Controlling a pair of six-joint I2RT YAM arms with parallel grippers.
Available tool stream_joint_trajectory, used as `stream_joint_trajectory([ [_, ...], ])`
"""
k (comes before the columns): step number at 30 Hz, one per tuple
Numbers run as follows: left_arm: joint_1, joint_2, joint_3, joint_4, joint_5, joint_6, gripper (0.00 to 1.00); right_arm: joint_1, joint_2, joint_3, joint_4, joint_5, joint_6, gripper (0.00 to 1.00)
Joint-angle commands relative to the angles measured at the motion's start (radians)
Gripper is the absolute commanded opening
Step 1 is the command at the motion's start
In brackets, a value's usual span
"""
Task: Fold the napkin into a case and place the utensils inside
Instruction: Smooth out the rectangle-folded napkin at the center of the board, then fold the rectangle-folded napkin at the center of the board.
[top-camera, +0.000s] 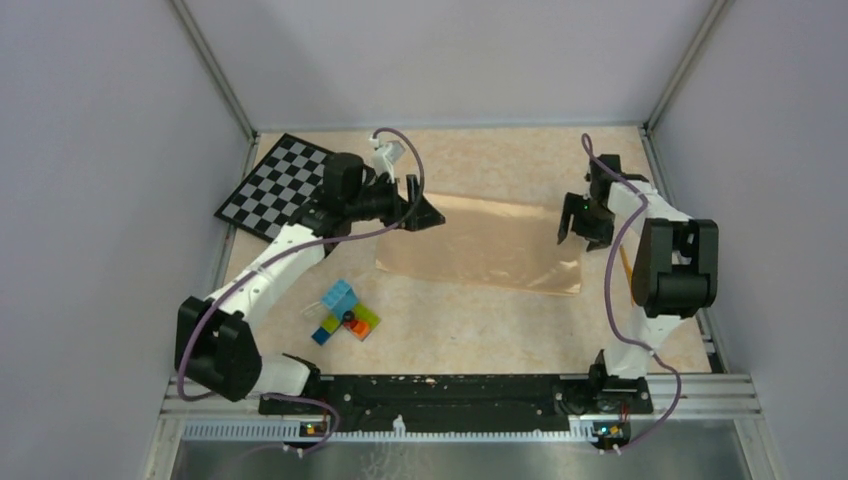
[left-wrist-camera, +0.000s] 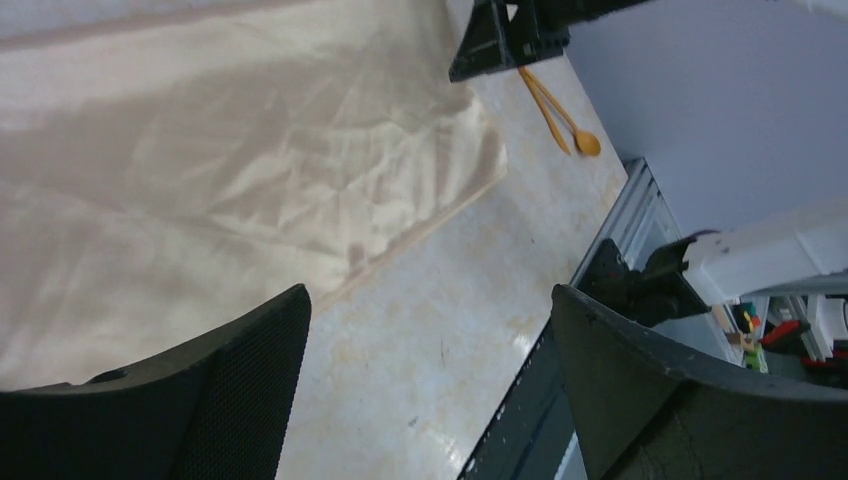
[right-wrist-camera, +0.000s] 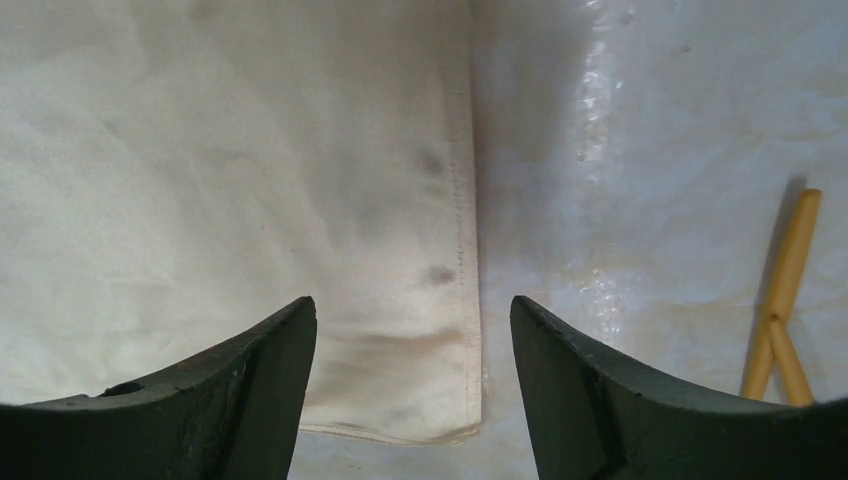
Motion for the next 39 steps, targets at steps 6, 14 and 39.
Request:
stream_joint_trajectory([
  [6,-0.004,-0.257,-0.187,-0.133,-0.015,0.074,0.94,0.071,0.065,-0.041,0.060,0.058,-0.003,0.66],
  [14,-0.004,-0.321,-0.131,-0.198,-0.058,0.098,0.95,0.121,0.123,-0.127,0.131,0.131,0.019,0.51],
  [39,-0.003,-0.360,-0.177,-0.222,-0.041,0.117,0.96,0.140,-0.046,-0.048,0.117,0.560,-0.352,0.00],
])
